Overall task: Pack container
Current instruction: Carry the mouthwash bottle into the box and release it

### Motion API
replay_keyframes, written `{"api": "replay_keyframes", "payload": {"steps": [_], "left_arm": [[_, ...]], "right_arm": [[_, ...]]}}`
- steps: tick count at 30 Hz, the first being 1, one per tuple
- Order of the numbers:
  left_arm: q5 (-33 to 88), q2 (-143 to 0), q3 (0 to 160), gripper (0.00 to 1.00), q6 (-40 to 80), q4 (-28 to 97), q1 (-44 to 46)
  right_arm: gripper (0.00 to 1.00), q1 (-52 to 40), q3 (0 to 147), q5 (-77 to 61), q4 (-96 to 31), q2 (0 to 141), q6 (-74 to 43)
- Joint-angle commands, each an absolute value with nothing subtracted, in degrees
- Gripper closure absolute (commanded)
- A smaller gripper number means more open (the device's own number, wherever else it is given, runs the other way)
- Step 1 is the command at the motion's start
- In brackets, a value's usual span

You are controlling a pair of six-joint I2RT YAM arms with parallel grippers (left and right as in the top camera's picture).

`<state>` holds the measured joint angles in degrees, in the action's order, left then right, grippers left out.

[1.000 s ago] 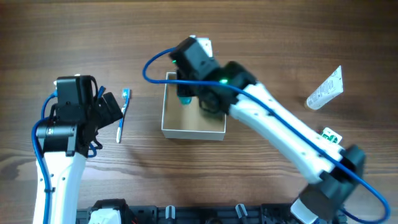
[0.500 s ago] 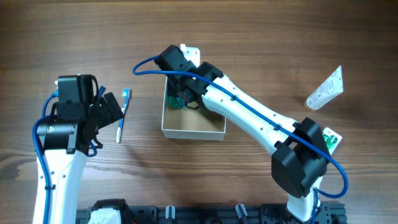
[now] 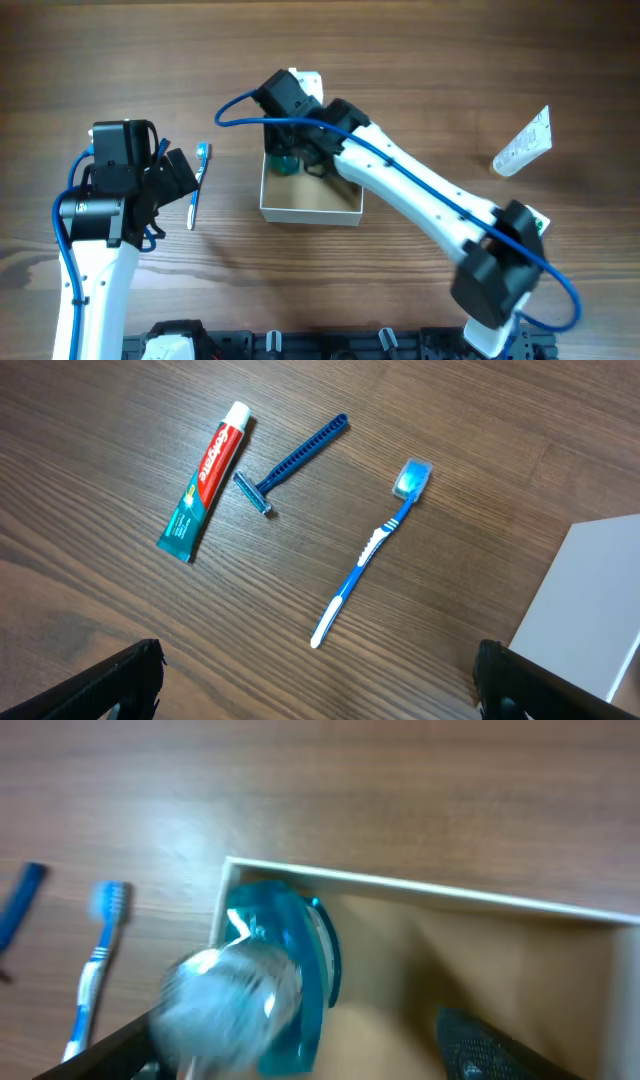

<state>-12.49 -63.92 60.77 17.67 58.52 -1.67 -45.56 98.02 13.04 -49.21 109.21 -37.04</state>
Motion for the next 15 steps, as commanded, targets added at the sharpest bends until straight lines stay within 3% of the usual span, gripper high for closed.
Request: {"api": "replay_keyframes", "payload": {"steps": [1,5,9,15], "left_arm": [[-12.3,-64.1,62.0,0.0,17.0,58.6,-2.1],[-12.3,-64.1,62.0,0.0,17.0,58.6,-2.1],[-12.3,-64.1,62.0,0.0,17.0,58.6,-2.1],[-12.3,-64.1,62.0,0.0,17.0,58.6,-2.1]], "right_arm": [[0.15,-44.9,99.1,21.3,-50.3,96.5,-33.4],[0.04,-39.0,99.1,29.7,-58.2,86.0,-38.3],[0.0,-24.8,99.1,28.2,-68.0,81.3,-39.0],[0.0,-4.1,97.4,18.9,-71.2,81.4,-27.2]]}}
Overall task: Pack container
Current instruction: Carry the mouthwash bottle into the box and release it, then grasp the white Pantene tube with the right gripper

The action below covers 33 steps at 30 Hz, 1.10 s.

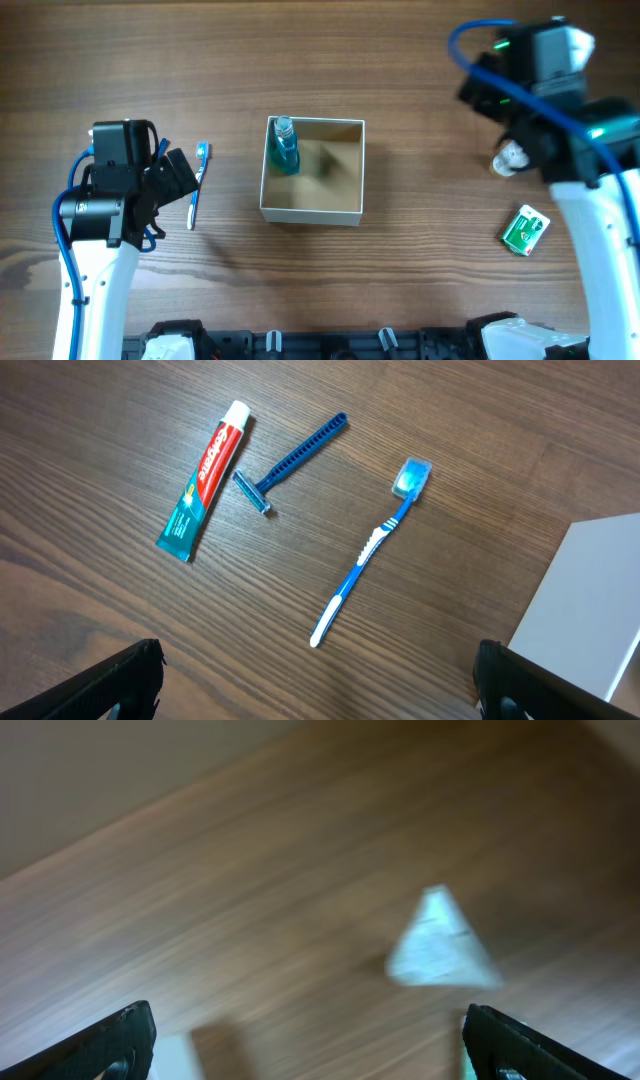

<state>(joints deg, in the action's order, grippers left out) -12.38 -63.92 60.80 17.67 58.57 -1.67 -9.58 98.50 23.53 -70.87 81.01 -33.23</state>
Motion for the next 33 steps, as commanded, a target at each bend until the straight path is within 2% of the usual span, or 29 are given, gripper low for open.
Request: {"api": "replay_keyframes", "payload": {"steps": [1,7,17,20,22,24,28,30,31,33], "left_arm": [[-12.3,-64.1,62.0,0.0,17.0,58.6,-2.1],[-12.3,-64.1,62.0,0.0,17.0,58.5,-2.1],[-12.3,-64.1,62.0,0.0,17.0,58.6,-2.1],[-12.3,-64.1,62.0,0.0,17.0,58.6,-2.1],[-12.3,-64.1,62.0,0.0,17.0,58.6,-2.1],[-12.3,-64.1,62.0,0.0,17.0,58.6,-2.1],[-12.3,-64.1,62.0,0.01,17.0,58.6,-2.1],[-12.3,-64.1,62.0,0.0,17.0,58.6,-2.1],[-12.3,-64.1,62.0,0.0,17.0,58.6,-2.1],[-12.3,-64.1,62.0,0.0,17.0,58.6,-2.1]], "right_arm": [[0.0,0.5,96.9,17.4,-71.2,81.6,-24.1],[0.0,9.9,96.5,9.0,-71.7,85.1,-7.3],[0.01,11.6,84.2,8.7,-65.3,93.4,-6.0],[0.07,11.6,81.5,8.4,-62.7,94.5,-6.2],[0.17,11.6,80.8,8.0,-61.7,94.5,-6.5],[0.3,11.6,80.9,7.8,-61.1,94.5,-6.6],[0.73,11.6,80.9,7.9,-60.0,94.5,-7.1],[0.88,11.6,80.9,7.8,-60.0,94.5,-7.7],[0.94,11.6,80.9,7.8,-60.0,94.5,-8.0],[0.96,11.6,80.9,7.8,-60.0,94.5,-8.0]]}}
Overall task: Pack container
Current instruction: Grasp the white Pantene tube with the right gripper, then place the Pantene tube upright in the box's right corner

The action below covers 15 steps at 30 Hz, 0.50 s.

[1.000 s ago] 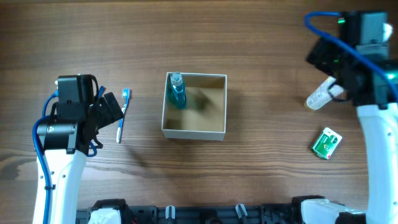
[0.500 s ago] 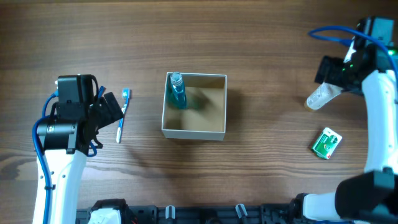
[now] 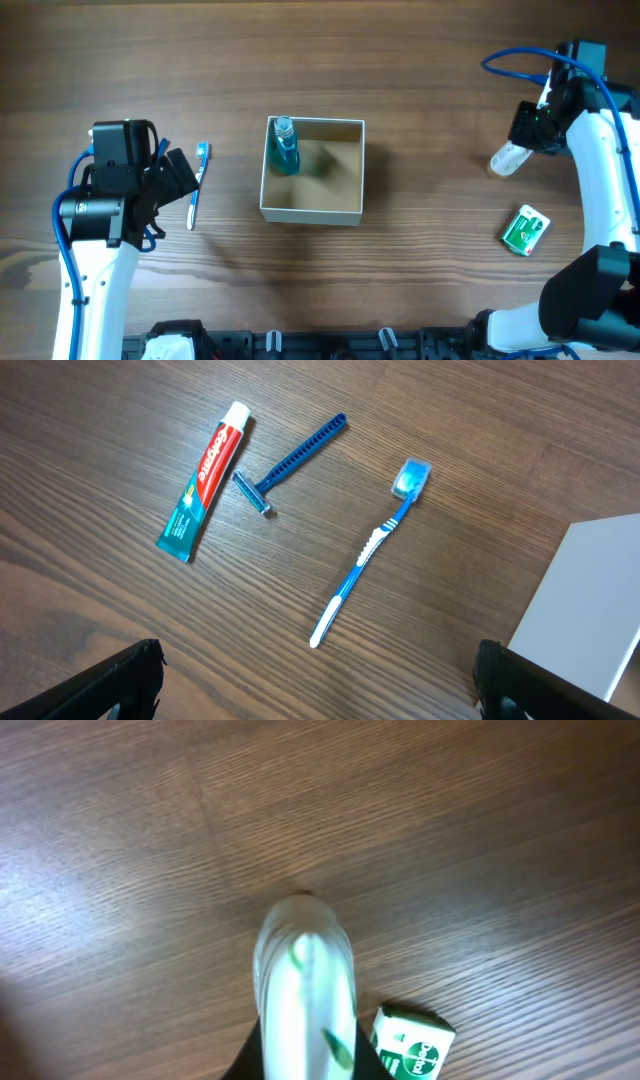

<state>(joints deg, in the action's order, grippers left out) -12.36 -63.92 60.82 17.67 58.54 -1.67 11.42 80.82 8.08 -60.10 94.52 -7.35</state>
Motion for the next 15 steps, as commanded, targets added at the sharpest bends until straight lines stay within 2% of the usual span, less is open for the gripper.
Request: {"api": "replay_keyframes", "payload": {"steps": [1,8,15], "left_arm": [[-12.3,-64.1,62.0,0.0,17.0,58.6,-2.1],[-12.3,-64.1,62.0,0.0,17.0,58.6,-2.1],[-12.3,-64.1,62.0,0.0,17.0,58.6,-2.1]], "right_arm": [[0.96,11.6,80.9,7.8,-60.1,94.5,-8.0],[0.96,7.6,85.3,2.4,-63.3,87.5,-9.4],[0.96,-12.1,95.9,1.2,-69.5,80.5,-17.5]]}}
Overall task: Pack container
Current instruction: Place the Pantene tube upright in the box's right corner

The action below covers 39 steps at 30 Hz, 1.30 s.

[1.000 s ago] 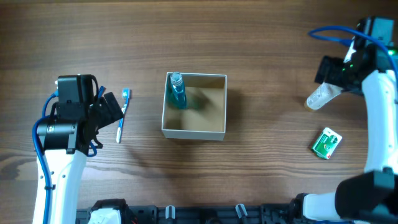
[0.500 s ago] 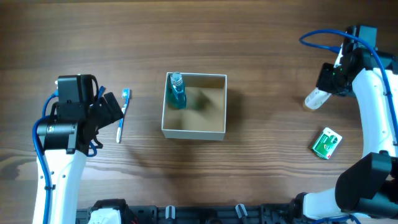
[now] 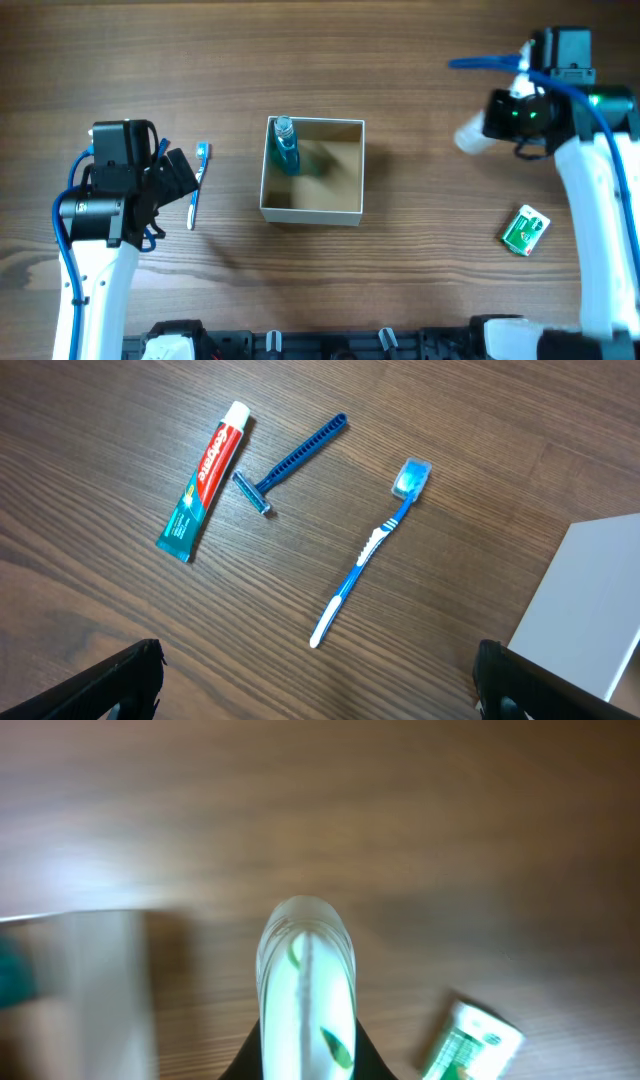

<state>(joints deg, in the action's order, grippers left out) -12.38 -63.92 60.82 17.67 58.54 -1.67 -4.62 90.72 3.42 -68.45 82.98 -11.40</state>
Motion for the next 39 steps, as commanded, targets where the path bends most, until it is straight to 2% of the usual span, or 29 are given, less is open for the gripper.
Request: {"api": "replay_keyframes", "payload": {"steps": [1,4,8,15,23,24,26,27,34,39], "left_arm": [[-12.3,-64.1,62.0,0.0,17.0,58.6,-2.1],[-12.3,-64.1,62.0,0.0,17.0,58.6,-2.1],[-12.3,-64.1,62.0,0.0,17.0,58.6,-2.1],[-12.3,-64.1,62.0,0.0,17.0,58.6,-2.1],[-12.3,-64.1,62.0,0.0,17.0,58.6,-2.1],[-12.3,-64.1,62.0,0.0,17.0,58.6,-2.1],[-12.3,-64.1,62.0,0.0,17.0,58.6,-2.1],[-12.3,-64.1,62.0,0.0,17.0,58.6,-2.1],[-12.3,-64.1,62.0,0.0,17.0,58.6,-2.1],[-12.2,-64.1,62.0,0.0,17.0,58.6,-2.1]], "right_arm": [[0.96,-15.9,96.9,1.4,-69.2,80.5,-19.3],[0.96,-26.3,97.6,5.0,-65.5,80.8,-24.4],[0.96,-33.7,97.6,9.4,-63.4,85.2,-30.5],[0.96,-36.5,97.6,10.9,-61.2,98.6,-33.4],[0.96,-36.0,97.6,15.4,-58.2,104.3,-33.5],[0.92,-36.0,97.6,15.6,-58.0,104.5,-33.4],[0.56,-36.0,97.6,15.6,-57.8,104.6,-33.3],[0.5,-36.0,97.6,15.6,-57.8,104.6,-33.2],[0.46,-36.0,97.6,15.7,-57.9,104.6,-32.9],[0.45,-36.2,97.7,15.4,-57.9,102.0,-25.5]]}}
